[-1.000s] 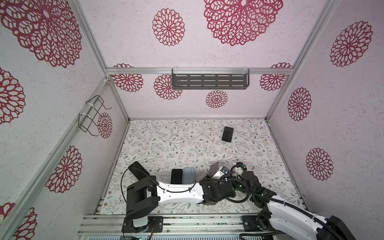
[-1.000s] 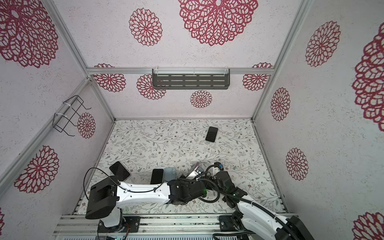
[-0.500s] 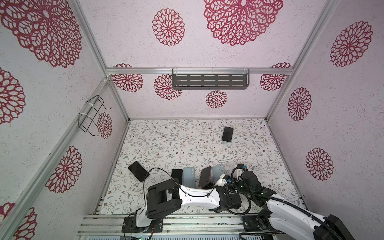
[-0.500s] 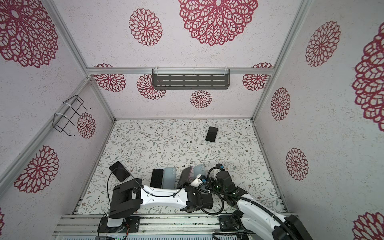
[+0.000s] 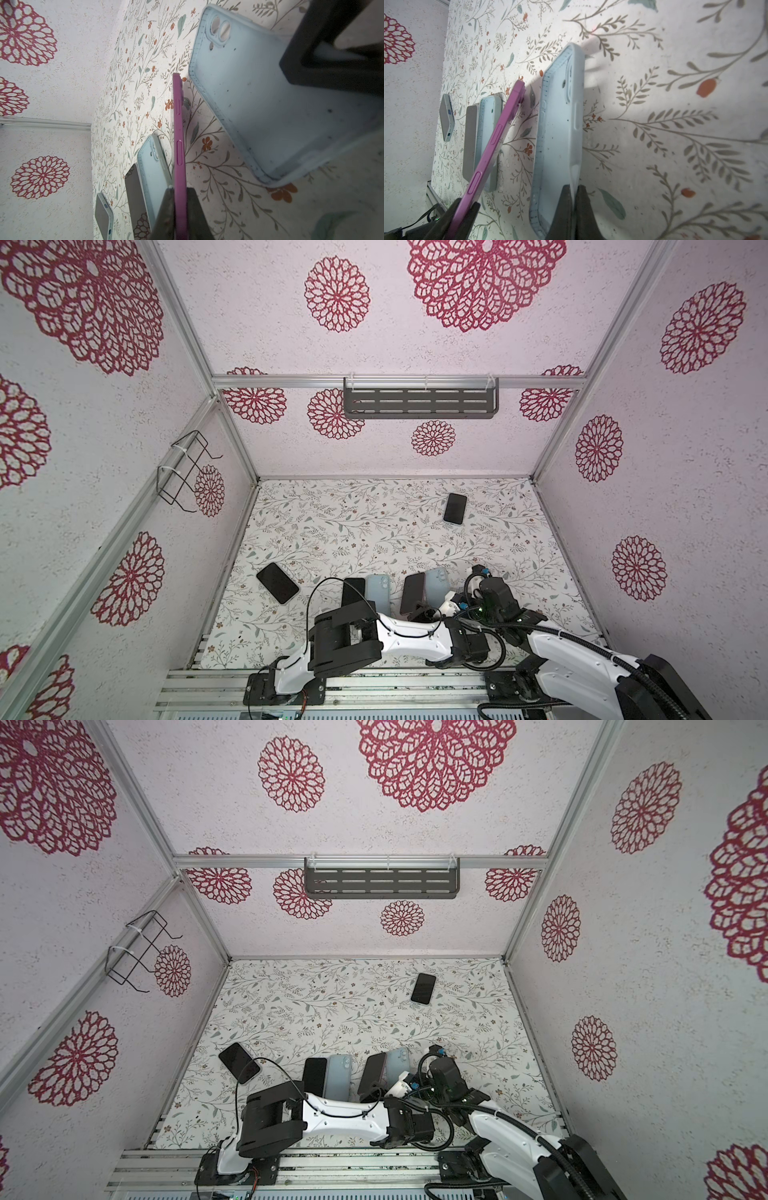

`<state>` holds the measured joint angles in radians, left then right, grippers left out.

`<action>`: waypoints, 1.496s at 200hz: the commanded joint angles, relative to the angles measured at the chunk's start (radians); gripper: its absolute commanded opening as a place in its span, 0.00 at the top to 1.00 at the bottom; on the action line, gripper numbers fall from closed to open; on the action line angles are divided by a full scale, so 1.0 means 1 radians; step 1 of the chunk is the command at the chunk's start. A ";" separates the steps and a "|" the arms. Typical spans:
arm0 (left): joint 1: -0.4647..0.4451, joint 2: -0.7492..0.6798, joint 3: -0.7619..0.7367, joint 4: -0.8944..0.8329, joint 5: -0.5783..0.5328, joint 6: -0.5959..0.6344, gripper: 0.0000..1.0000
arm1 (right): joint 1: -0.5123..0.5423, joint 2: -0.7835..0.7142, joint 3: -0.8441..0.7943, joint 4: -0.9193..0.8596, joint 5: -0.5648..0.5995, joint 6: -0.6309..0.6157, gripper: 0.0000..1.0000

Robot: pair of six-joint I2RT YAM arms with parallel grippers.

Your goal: Take the phone out of the phone case

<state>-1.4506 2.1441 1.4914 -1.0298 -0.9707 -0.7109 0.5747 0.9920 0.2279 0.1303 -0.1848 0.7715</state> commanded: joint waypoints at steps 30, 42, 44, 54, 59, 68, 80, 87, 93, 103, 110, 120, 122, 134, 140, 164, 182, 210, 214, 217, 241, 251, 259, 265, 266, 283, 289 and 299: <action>-0.024 0.060 0.029 0.031 0.112 -0.028 0.95 | -0.005 -0.042 0.091 -0.171 0.149 -0.116 1.00; -0.025 0.066 0.032 0.031 0.125 -0.033 0.94 | -0.005 -0.060 0.091 -0.202 0.173 -0.125 1.00; -0.024 0.068 0.033 0.032 0.128 -0.033 0.94 | -0.005 -0.062 0.091 -0.205 0.175 -0.126 1.00; -0.025 0.075 0.038 0.031 0.131 -0.040 0.90 | -0.005 -0.071 0.081 -0.200 0.172 -0.126 1.00; -0.026 0.076 0.039 0.034 0.133 -0.042 0.88 | -0.004 -0.073 0.075 -0.185 0.160 -0.125 1.00; -0.025 0.081 0.042 0.042 0.139 -0.044 0.87 | -0.004 -0.070 0.065 -0.165 0.139 -0.120 1.00; -0.027 0.085 0.049 0.045 0.142 -0.044 0.87 | -0.004 -0.055 0.070 -0.176 0.143 -0.124 1.00; -0.027 0.091 0.053 0.046 0.143 -0.043 0.87 | -0.004 -0.050 0.075 -0.182 0.148 -0.126 1.00; -0.027 0.093 0.056 0.045 0.144 -0.045 0.84 | -0.004 -0.049 0.075 -0.177 0.149 -0.128 1.00; -0.027 0.092 0.057 0.045 0.142 -0.050 0.76 | -0.004 -0.046 0.076 -0.165 0.139 -0.127 1.00; -0.029 0.088 0.056 0.044 0.141 -0.057 0.67 | -0.004 -0.042 0.080 -0.164 0.138 -0.127 1.00; -0.027 0.077 0.051 0.050 0.139 -0.065 0.56 | -0.004 -0.038 0.085 -0.162 0.138 -0.129 1.00; -0.027 0.074 0.048 0.052 0.139 -0.066 0.55 | -0.004 -0.036 0.085 -0.161 0.138 -0.129 1.00; -0.026 0.057 0.035 0.073 0.142 -0.068 0.50 | -0.004 -0.025 0.083 -0.144 0.127 -0.130 1.00; -0.027 0.047 0.028 0.081 0.141 -0.070 0.48 | -0.004 -0.019 0.082 -0.133 0.118 -0.130 1.00; -0.025 -0.001 0.007 0.087 0.123 -0.097 0.39 | -0.004 0.005 0.078 -0.096 0.105 -0.123 1.00; -0.023 -0.073 -0.032 0.098 0.098 -0.125 0.34 | -0.004 0.024 0.074 -0.055 0.099 -0.107 1.00; -0.017 -0.268 -0.147 0.147 0.048 -0.161 0.12 | 0.002 0.079 0.067 0.026 0.074 -0.063 1.00; -0.013 -0.298 -0.167 0.148 0.042 -0.169 0.09 | 0.003 0.088 0.062 0.039 0.073 -0.054 1.00; -0.010 -0.317 -0.181 0.148 0.038 -0.174 0.07 | 0.006 0.094 0.060 0.052 0.070 -0.049 1.00; 0.021 -0.458 -0.296 0.148 0.020 -0.218 0.01 | 0.038 0.165 0.062 0.109 0.062 -0.025 1.00; 0.033 -0.510 -0.344 0.153 0.019 -0.232 0.00 | 0.060 0.190 0.066 0.139 0.062 -0.018 1.00; 0.044 -0.543 -0.375 0.151 0.020 -0.242 0.01 | 0.081 0.211 0.073 0.152 0.062 -0.014 1.00; 0.055 -0.567 -0.395 0.147 0.019 -0.256 0.03 | 0.096 0.227 0.083 0.154 0.068 -0.015 1.00; 0.056 -0.569 -0.398 0.145 0.020 -0.258 0.03 | 0.098 0.229 0.085 0.153 0.069 -0.016 1.00; 0.081 -0.625 -0.443 0.136 0.013 -0.285 0.03 | 0.136 0.259 0.104 0.153 0.090 -0.011 1.00; 0.091 -0.644 -0.458 0.141 0.013 -0.288 0.03 | 0.145 0.268 0.104 0.170 0.092 -0.002 1.00; 0.109 -0.677 -0.483 0.159 0.016 -0.282 0.03 | 0.164 0.297 0.110 0.195 0.086 0.003 1.00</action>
<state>-1.3811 1.5349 1.0531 -0.8917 -0.9344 -0.9527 0.6956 1.2488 0.3046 0.2687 -0.0986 0.7502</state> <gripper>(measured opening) 0.972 0.058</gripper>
